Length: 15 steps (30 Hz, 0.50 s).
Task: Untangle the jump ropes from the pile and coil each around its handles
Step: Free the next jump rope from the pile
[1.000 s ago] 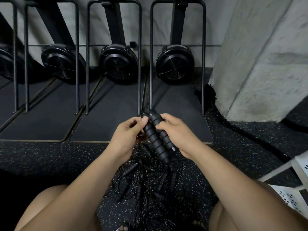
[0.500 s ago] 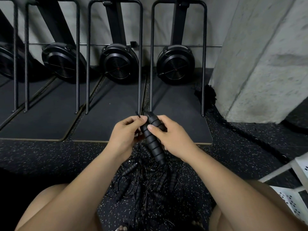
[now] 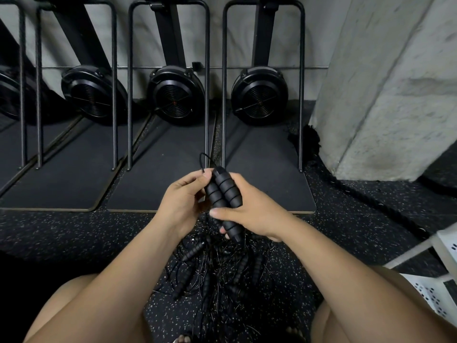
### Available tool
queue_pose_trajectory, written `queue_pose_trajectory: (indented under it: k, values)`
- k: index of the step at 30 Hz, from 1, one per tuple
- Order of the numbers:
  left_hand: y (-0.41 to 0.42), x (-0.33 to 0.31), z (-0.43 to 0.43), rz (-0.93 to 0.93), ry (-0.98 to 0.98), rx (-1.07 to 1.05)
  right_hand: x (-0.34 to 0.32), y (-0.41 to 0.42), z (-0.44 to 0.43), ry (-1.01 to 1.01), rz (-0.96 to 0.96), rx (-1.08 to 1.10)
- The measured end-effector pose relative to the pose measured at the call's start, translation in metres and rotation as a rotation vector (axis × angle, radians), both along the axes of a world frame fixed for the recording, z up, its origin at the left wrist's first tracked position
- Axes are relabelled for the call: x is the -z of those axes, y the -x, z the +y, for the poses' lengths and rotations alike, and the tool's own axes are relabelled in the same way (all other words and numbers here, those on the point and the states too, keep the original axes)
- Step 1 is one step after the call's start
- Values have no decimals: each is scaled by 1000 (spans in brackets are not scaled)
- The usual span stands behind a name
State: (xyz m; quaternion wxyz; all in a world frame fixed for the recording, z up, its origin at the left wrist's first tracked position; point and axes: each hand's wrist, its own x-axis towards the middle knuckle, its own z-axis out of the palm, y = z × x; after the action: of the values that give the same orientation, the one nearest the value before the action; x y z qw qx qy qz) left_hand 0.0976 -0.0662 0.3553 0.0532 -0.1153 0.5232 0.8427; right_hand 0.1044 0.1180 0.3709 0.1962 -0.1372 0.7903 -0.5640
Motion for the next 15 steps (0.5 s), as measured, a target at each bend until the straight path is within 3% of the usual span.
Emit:
queue_pose_trajectory:
  k: [2, 5, 8, 10, 12, 15]
  values:
    - [1, 2, -3, -13, 22, 5, -1, 0, 1, 23, -13, -4]
    - [6, 5, -6, 31, 275, -81, -13, 2, 5, 107, -130, 7]
    - [6, 0, -10, 208, 680, -261, -26, 3, 16, 116, -218, -51]
    - [3, -8, -9, 401, 851, -206, -33, 3, 21, 102, -244, -102]
    - [0, -12, -8, 513, 953, -120, -39, 2, 26, 92, -259, -168]
    - [-5, -16, -6, 519, 918, -41, -47, 1, 34, 95, -250, -269]
